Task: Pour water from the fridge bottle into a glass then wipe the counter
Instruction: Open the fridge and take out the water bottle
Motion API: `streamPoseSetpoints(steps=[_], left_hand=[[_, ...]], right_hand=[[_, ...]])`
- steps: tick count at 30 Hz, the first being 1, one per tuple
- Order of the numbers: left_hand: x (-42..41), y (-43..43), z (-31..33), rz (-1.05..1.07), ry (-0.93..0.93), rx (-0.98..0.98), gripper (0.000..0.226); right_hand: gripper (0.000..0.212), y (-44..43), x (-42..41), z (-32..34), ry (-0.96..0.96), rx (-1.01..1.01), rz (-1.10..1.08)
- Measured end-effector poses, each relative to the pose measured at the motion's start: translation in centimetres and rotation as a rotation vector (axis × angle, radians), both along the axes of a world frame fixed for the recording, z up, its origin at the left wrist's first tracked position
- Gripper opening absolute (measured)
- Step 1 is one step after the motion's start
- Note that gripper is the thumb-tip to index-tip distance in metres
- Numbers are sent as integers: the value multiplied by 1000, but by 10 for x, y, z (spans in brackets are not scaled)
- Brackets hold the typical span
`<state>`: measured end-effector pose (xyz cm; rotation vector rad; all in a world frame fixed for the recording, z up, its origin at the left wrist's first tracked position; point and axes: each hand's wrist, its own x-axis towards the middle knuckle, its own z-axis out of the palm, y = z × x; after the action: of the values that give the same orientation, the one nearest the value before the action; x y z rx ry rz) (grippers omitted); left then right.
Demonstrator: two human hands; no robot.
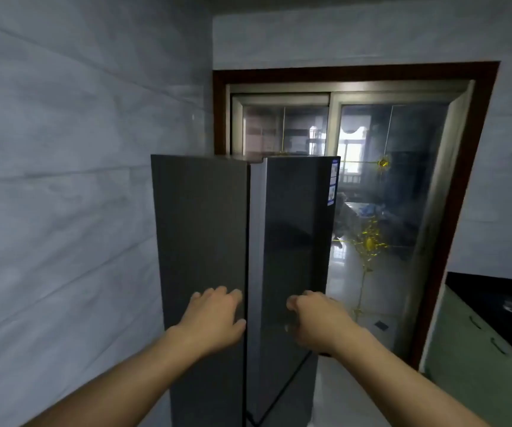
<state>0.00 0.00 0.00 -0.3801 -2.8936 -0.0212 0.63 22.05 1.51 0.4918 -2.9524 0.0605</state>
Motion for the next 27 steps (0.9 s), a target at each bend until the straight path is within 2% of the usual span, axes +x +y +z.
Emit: streamPoseSetpoints(steps=[6, 8, 11, 13, 15, 18, 22, 27], left_hand=[[-102, -22, 11, -82, 69, 17, 42], [-135, -26, 18, -116, 117, 44, 44], [-182, -27, 23, -180, 222, 166, 52], [-206, -23, 20, -204, 277, 236, 64], [-227, -18, 18, -206, 299, 302, 79], [-255, -11, 17, -197, 344, 392, 89], [-281, -10, 6, -259, 439, 487, 80], [-302, -4, -11, -324, 539, 494, 74]], right_hand=[[23, -33, -92, 7, 52, -49, -16], [26, -42, -120, 10, 148, -86, -34], [49, -55, -163, 10, 382, -206, -32], [68, -60, -184, 9, 519, -234, -35], [77, -63, -204, 9, 608, -241, -13], [71, -66, -232, 7, 707, -251, 65], [69, -65, -263, -8, 717, -343, 113], [60, -61, -291, -25, 824, -449, 236]])
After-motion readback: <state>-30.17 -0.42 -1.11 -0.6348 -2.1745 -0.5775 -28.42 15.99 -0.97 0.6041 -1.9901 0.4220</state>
